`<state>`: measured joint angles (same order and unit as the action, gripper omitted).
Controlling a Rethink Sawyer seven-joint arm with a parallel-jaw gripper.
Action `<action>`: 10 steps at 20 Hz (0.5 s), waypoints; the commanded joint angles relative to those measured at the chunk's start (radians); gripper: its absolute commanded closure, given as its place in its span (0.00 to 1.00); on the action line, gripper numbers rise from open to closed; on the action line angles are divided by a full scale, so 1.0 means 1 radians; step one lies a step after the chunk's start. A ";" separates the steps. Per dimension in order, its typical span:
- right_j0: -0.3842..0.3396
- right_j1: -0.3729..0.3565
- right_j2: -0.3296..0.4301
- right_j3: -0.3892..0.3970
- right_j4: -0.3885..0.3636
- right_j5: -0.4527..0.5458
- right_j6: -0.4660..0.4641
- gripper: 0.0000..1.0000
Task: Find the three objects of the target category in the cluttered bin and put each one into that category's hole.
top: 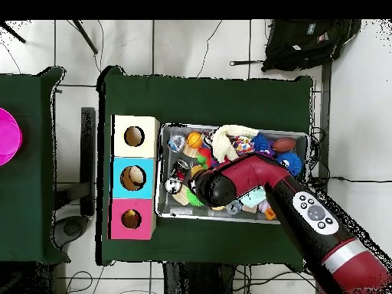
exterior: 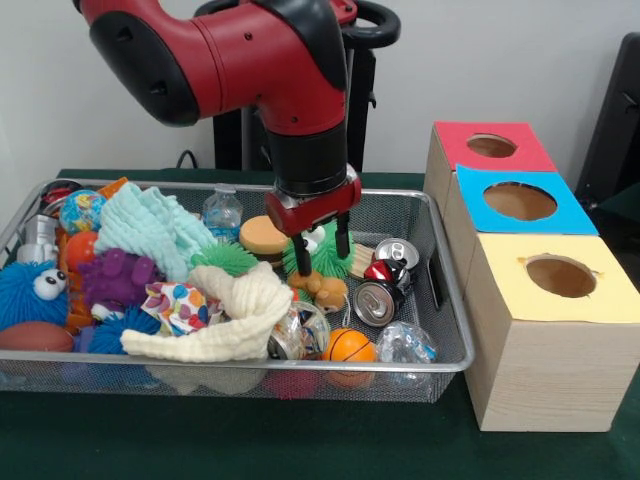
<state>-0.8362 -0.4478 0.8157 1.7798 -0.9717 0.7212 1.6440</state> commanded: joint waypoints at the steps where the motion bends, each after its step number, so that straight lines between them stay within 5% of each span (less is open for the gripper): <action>1: -0.012 0.044 -0.059 0.052 -0.073 -0.072 -0.153 0.00; 10: -0.029 0.065 -0.069 0.027 -0.092 -0.099 -0.178 0.00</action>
<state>-0.8384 -0.4182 0.8045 1.8192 -0.9785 0.6776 1.6440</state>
